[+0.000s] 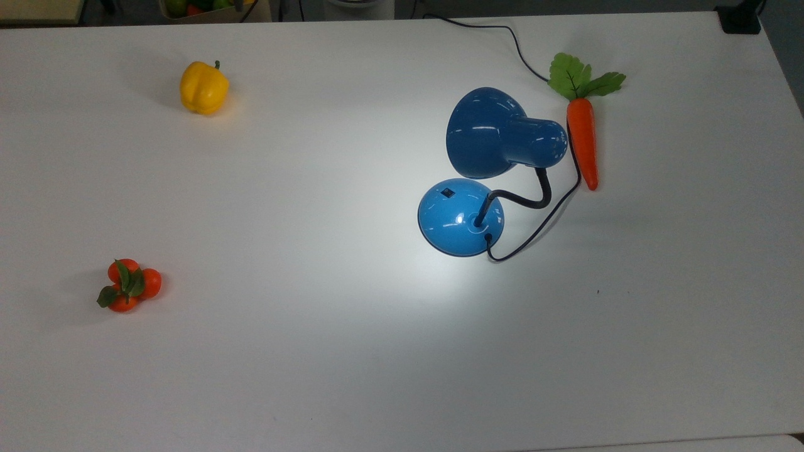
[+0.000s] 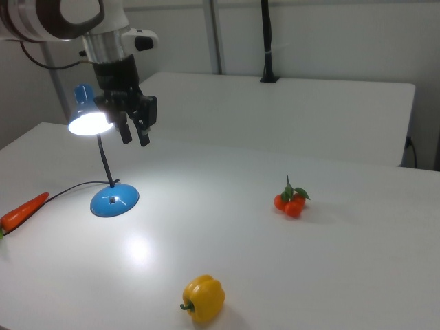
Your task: Turn off lamp
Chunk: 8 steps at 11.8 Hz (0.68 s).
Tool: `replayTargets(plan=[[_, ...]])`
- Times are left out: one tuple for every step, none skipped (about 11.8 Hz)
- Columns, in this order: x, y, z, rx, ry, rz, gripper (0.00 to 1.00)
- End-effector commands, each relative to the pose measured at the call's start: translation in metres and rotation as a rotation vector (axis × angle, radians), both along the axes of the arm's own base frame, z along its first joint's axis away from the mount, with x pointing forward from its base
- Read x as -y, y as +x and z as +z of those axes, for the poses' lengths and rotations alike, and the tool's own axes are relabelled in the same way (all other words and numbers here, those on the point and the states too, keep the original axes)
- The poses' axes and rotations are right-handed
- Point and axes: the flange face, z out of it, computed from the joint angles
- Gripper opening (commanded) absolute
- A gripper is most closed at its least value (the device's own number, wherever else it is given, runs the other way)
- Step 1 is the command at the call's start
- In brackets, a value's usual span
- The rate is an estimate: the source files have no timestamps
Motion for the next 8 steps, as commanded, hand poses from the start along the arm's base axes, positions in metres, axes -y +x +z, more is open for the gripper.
replayTargets(plan=[[0.003,-0.003,0.003,-0.005,0.001,-0.005,0.0],[0.003,-0.003,0.003,-0.005,0.001,-0.007,0.0],[0.002,-0.003,0.003,-0.005,0.003,-0.001,0.0],[0.001,-0.001,0.0,-0.008,0.005,0.001,0.0],[-0.006,0.002,-0.002,0.007,0.007,0.013,0.0],[-0.015,0.006,-0.009,0.017,0.018,0.028,0.0],[-0.029,0.011,-0.017,0.032,0.035,0.048,0.0],[-0.04,0.014,-0.024,0.05,0.039,0.068,0.0]])
